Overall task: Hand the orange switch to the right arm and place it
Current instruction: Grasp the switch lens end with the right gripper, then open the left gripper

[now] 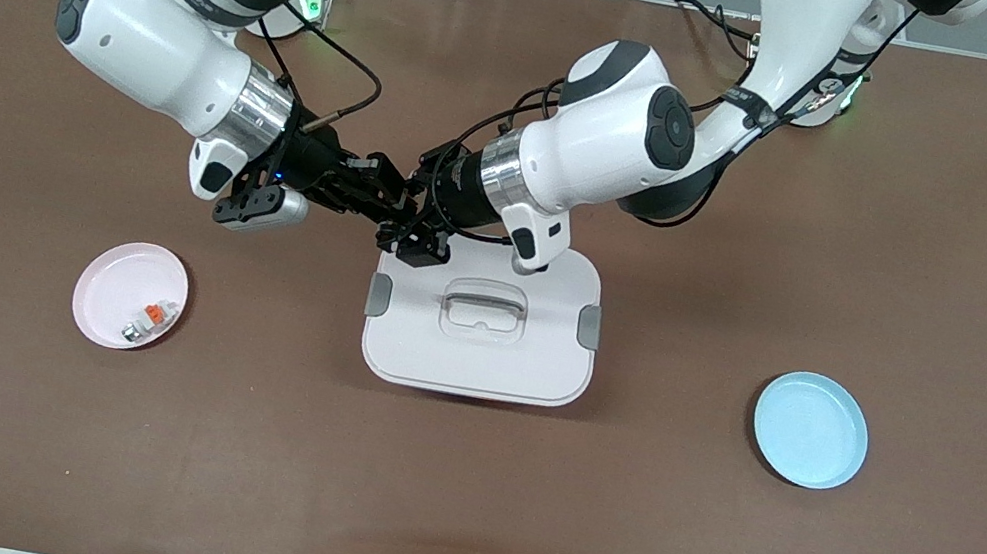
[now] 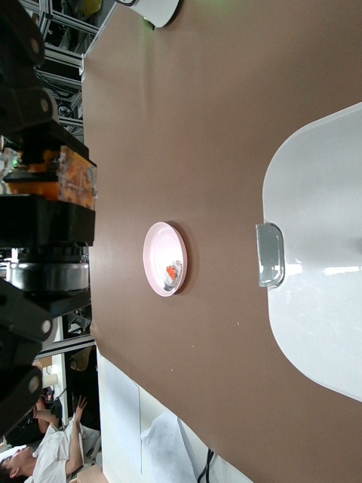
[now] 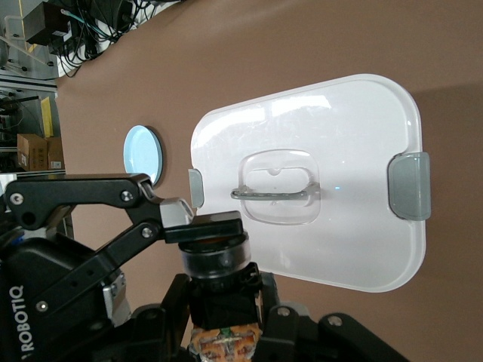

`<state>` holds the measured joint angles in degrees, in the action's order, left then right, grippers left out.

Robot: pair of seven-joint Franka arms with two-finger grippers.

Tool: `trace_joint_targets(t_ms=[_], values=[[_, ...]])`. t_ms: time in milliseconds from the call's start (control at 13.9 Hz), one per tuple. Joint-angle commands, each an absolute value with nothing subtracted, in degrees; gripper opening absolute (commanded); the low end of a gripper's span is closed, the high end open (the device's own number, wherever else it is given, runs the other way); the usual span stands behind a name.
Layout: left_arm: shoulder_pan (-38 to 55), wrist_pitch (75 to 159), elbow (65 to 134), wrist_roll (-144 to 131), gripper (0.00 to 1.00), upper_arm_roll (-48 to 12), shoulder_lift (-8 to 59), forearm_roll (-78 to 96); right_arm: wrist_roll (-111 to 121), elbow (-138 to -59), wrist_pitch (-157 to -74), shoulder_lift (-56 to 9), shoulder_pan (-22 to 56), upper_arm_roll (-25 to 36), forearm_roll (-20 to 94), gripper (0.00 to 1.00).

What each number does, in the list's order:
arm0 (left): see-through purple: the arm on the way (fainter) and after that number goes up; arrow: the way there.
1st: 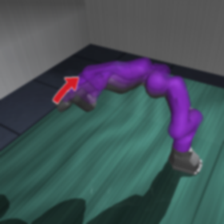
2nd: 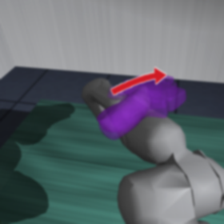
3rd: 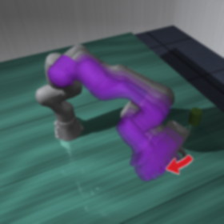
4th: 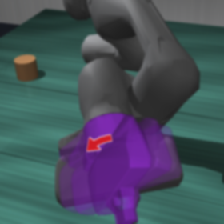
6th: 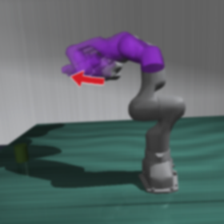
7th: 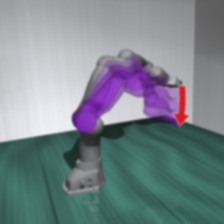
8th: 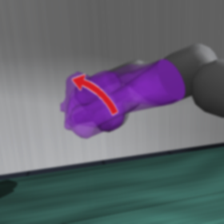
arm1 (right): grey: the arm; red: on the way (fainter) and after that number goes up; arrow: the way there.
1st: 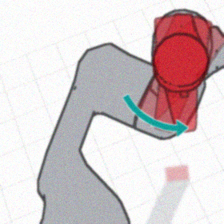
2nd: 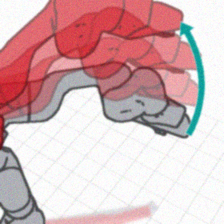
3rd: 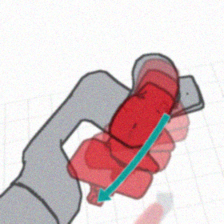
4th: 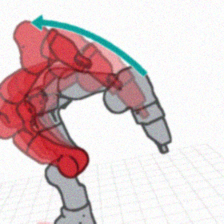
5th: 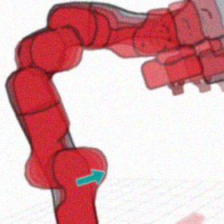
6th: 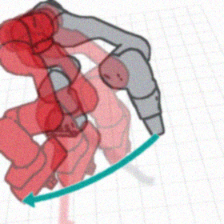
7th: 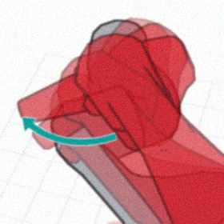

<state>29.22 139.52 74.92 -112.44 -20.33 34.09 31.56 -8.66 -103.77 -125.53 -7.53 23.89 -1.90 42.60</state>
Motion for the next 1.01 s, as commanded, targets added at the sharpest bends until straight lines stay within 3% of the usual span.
trace_joint_targets(t_ms=[0,72,144,287,359,431,503,933], values=[[29.3,139.7,73.9,-112.2,0.32,-20.2,33.7,33.0,-10.1,-104.5,-125.9,-7.0,24.7,-1.6,42.1,0.00],[29.3,139.7,73.9,-112.2,0.33,-20.2,33.8,33.0,-10.1,-104.4,-125.8,-7.1,24.7,-1.6,42.1,0.00],[29.3,139.7,73.9,-112.2,0.45,-20.2,33.7,33.0,-10.1,-104.4,-125.8,-7.0,24.7,-1.6,42.1,0.00],[29.0,139.7,73.9,-112.3,0.50,-20.2,33.6,33.2,-10.0,-104.4,-125.8,-7.1,24.7,-1.6,42.1,0.00],[28.9,139.7,73.9,-112.2,0.68,-20.2,33.5,33.9,-9.9,-104.4,-125.8,-7.1,24.7,-1.6,42.1,0.00],[28.9,139.7,73.8,-112.2,0.93,-20.2,33.5,34.0,-9.9,-104.4,-125.9,-7.1,24.7,-1.6,42.1,0.00],[28.9,139.7,73.9,-112.2,1.00,-20.2,33.5,34.0,-9.9,-104.4,-125.9,-7.1,24.7,-1.6,42.1,0.00],[28.8,139.6,73.9,-112.2,1.00,-20.2,33.5,34.0,-2.9,-104.2,-125.2,-7.2,24.6,-1.5,41.6,0.00]])
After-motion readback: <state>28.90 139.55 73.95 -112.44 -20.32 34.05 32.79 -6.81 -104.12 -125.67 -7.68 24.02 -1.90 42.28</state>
